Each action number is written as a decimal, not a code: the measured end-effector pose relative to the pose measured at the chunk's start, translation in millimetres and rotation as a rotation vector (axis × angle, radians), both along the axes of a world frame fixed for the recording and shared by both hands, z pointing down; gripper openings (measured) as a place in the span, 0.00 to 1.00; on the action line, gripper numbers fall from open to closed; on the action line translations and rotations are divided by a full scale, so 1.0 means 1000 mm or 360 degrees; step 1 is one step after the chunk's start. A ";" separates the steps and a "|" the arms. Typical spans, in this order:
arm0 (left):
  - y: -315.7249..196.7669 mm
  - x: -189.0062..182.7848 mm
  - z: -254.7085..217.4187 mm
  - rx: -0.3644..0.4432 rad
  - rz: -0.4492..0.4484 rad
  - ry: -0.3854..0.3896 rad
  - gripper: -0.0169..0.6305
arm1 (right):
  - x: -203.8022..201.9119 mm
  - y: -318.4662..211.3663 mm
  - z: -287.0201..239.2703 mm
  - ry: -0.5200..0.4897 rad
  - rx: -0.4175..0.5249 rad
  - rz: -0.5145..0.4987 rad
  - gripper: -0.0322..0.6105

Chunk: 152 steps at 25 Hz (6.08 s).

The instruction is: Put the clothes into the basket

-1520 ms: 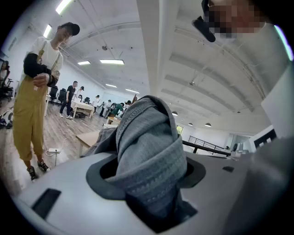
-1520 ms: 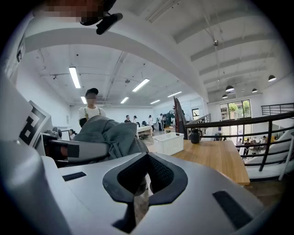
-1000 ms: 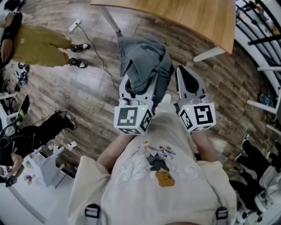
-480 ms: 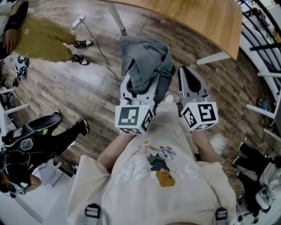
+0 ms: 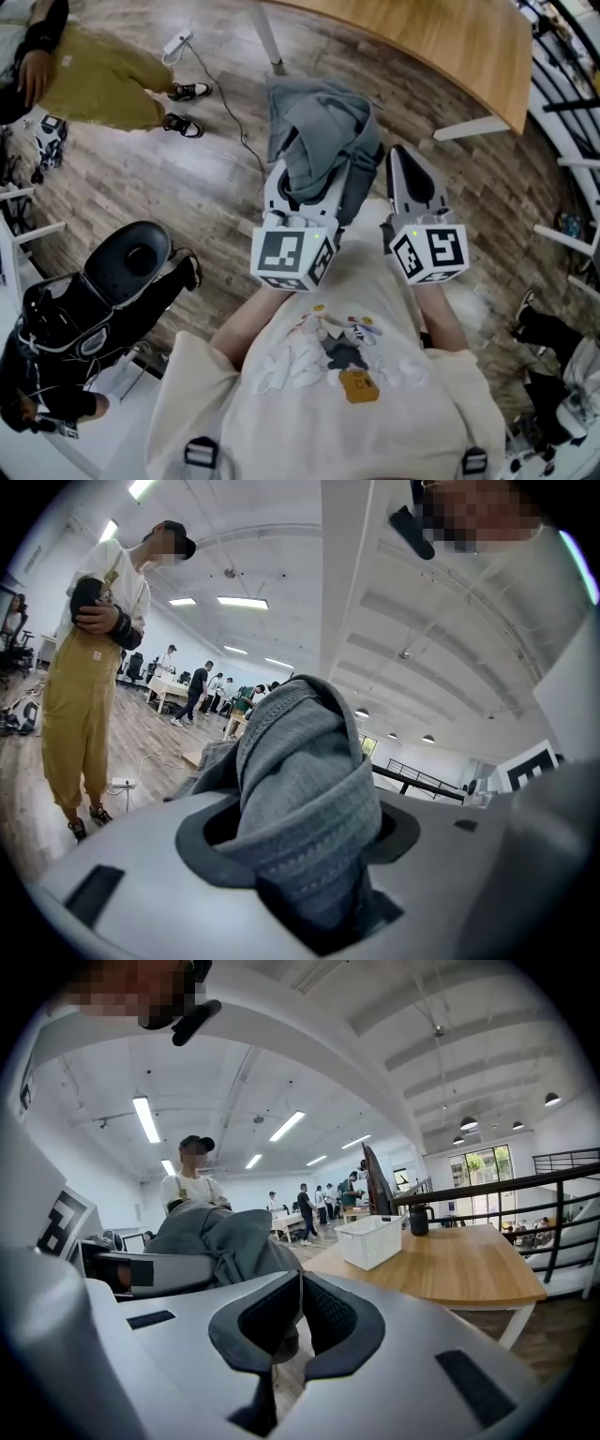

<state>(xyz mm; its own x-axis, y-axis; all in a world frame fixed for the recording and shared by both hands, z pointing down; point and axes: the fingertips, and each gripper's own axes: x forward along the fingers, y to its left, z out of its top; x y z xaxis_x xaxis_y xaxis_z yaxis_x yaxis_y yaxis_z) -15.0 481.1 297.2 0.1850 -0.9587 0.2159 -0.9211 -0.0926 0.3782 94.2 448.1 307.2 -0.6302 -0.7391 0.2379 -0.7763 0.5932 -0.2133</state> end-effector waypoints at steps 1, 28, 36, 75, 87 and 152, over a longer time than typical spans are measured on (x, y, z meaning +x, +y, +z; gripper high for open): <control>0.000 -0.004 0.001 -0.0006 0.0000 0.0011 0.44 | -0.003 0.000 0.000 0.0006 -0.0006 0.0002 0.09; -0.168 0.004 0.012 -0.0137 -0.0164 0.0042 0.44 | -0.004 -0.186 0.015 -0.0035 -0.0111 -0.0154 0.09; -0.200 0.045 0.029 -0.0080 -0.0272 -0.0071 0.44 | 0.025 -0.226 0.031 -0.0158 -0.0021 -0.0286 0.09; -0.367 0.027 -0.014 -0.0079 -0.0237 -0.0085 0.44 | 0.008 -0.380 -0.010 -0.0218 -0.0021 -0.0272 0.09; -0.459 -0.036 -0.037 -0.0017 -0.0103 -0.0101 0.44 | -0.056 -0.465 -0.026 -0.0228 0.0022 -0.0175 0.09; -0.666 -0.069 -0.001 -0.0090 0.0697 -0.0261 0.44 | -0.103 -0.628 0.007 -0.0074 -0.0080 0.0264 0.09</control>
